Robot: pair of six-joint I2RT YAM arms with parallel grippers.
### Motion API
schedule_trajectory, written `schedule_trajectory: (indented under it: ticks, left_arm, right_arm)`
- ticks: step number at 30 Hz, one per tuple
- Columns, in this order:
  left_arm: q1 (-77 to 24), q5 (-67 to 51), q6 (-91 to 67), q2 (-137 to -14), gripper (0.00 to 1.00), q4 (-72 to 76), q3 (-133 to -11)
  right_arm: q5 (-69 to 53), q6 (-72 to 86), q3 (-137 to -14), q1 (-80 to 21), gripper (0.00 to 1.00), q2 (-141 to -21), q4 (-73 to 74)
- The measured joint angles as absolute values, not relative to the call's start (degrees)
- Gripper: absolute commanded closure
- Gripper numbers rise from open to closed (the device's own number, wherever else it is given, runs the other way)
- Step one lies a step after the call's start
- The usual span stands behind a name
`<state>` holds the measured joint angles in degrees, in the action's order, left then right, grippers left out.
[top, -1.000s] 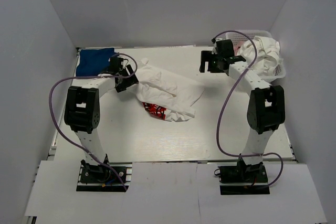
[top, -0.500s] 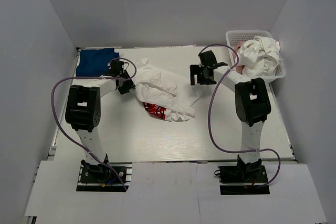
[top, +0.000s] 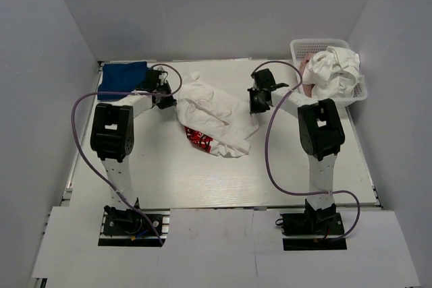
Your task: Fold and stack the t-shirts
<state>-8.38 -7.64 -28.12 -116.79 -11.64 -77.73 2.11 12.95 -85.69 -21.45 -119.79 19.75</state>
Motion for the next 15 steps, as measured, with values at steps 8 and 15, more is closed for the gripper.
schedule_trajectory:
  ticks: [8,15]
  left_arm:
    - [-8.4,-8.0,-21.5,-103.0,1.0,-9.4,-76.9]
    - [-8.8,-6.4,-17.3,-73.0,1.0,-1.8,-69.0]
  right_arm:
    - [7.6,10.4,-78.7,-22.0,1.0,-104.9,14.7]
    - [16.7,5.4,-76.1,-22.1,1.0,-73.9,2.8]
